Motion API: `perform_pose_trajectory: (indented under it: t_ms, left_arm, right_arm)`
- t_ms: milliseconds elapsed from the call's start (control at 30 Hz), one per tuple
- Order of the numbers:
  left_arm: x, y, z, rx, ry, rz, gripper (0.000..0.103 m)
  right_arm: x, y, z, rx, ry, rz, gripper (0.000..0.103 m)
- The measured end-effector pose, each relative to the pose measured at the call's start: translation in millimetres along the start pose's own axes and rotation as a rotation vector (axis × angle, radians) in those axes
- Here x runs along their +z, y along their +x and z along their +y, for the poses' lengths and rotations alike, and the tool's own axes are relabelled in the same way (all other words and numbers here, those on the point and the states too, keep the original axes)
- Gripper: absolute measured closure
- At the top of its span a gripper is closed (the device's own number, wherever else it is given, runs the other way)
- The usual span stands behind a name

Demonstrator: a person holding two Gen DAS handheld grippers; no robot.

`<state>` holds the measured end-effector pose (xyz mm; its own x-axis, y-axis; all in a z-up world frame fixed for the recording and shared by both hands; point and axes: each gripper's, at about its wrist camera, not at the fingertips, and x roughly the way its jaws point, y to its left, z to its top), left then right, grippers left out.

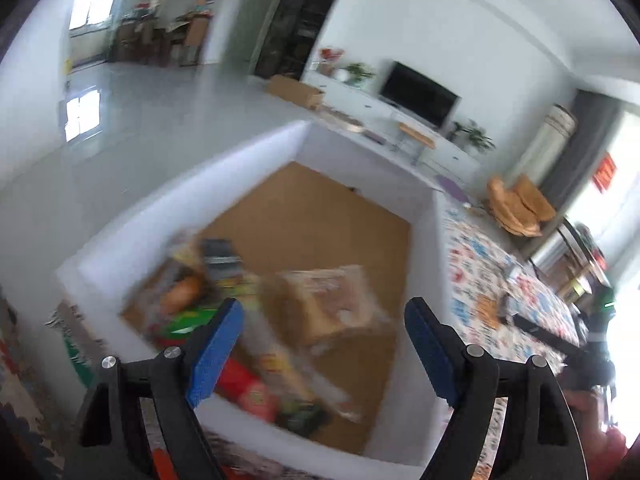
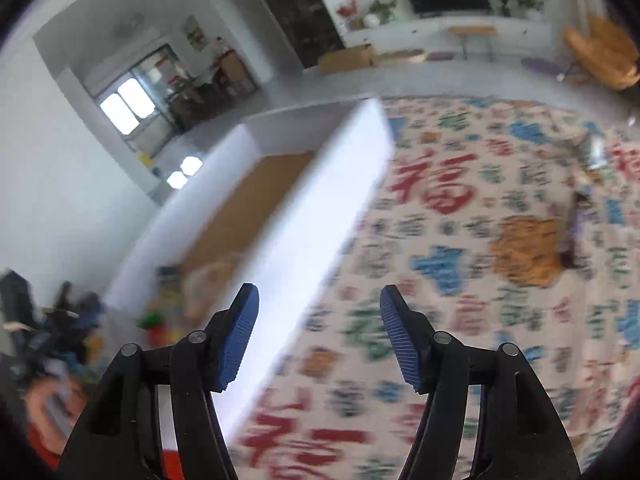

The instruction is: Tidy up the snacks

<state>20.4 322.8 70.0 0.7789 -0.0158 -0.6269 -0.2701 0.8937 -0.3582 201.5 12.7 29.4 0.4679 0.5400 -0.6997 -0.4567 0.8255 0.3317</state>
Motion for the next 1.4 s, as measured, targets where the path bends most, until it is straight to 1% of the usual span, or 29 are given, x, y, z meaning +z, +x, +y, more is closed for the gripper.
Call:
perform_pose_trajectory:
  t_ms: [100, 167, 200, 233, 267, 333, 367, 400, 467, 500, 567, 600, 667, 767, 800, 833, 1033, 1400]
  left_arm:
    - [-7.4, 3.3, -65.7, -0.109, 0.123, 0.011, 0.017]
    - [-17.6, 5.8, -112.8, -0.195, 0.201, 0.036, 0.011]
    - [-27.4, 12.1, -137.6, -0.239, 0.244, 0.054, 0.003]
    - [-35.2, 16.5, -154.8, -0.27, 0.277, 0.069, 0.0]
    - [-46.9, 26.4, -173.2, -0.296, 0.31, 0.095, 0.0]
    - [-71.5, 58.8, -209.3, -0.318, 0.372, 0.178, 0.0]
    - [-85.0, 76.2, -223.2, -0.311, 0.392, 0.216, 0.0]
    - [-97.4, 95.6, -234.6, -0.289, 0.407, 0.251, 0.0]
    - [-114.4, 133.0, -253.7, -0.225, 0.43, 0.291, 0.0]
    - [-119.3, 149.6, -262.1, -0.184, 0.444, 0.294, 0.0]
    - [-126.1, 173.8, -272.5, -0.114, 0.472, 0.27, 0.0]
    - [-128.7, 181.9, -276.4, -0.085, 0.489, 0.257, 0.0]
    - [-131.3, 197.8, -285.5, -0.043, 0.521, 0.251, 0.0]
    - [-139.1, 224.4, -287.7, 0.013, 0.588, 0.27, 0.0]
    - [-139.8, 227.1, -285.8, -0.012, 0.578, 0.269, 0.0]
    - [-138.1, 228.7, -283.4, -0.02, 0.558, 0.281, 0.0]
    - [-139.3, 228.1, -285.8, -0.015, 0.56, 0.277, 0.0]
    - [-139.3, 228.0, -285.6, -0.017, 0.559, 0.278, 0.0]
  right_arm:
    - [-31.4, -16.8, -88.7, -0.278, -0.032, 0.013, 0.036]
    - [-57.4, -34.3, -142.5, -0.434, -0.036, 0.036, 0.036]
    - [-70.4, -46.5, -166.9, -0.499, -0.032, 0.041, 0.036]
    - [-82.0, -59.7, -187.8, -0.552, -0.024, 0.04, 0.036]
    - [-87.9, -71.1, -209.2, -0.593, -0.01, 0.038, 0.036]
    - [-103.5, -91.4, -233.3, -0.647, 0.02, 0.034, 0.036]
    - [-112.5, -99.5, -243.9, -0.656, 0.036, 0.029, 0.035]
    - [-120.1, -108.8, -249.9, -0.637, 0.054, -0.002, 0.029]
    - [-124.2, -114.4, -261.1, -0.635, 0.094, -0.015, 0.026]
    - [-122.1, -114.3, -261.8, -0.625, 0.11, -0.021, 0.026]
    - [-121.3, -113.0, -259.4, -0.633, 0.126, -0.014, 0.023]
    - [-119.7, -108.2, -261.1, -0.637, 0.134, -0.014, 0.02]
    - [-118.6, -106.2, -266.6, -0.63, 0.158, -0.013, 0.018]
    - [-121.4, -103.1, -276.5, -0.586, 0.205, -0.017, 0.016]
    - [-122.1, -104.2, -276.7, -0.582, 0.211, -0.019, 0.016]
    - [-122.1, -103.3, -275.3, -0.587, 0.207, -0.018, 0.016]
    - [-122.1, -102.1, -271.2, -0.621, 0.196, -0.013, 0.013]
    - [-123.4, -104.0, -275.2, -0.608, 0.209, -0.014, 0.013]
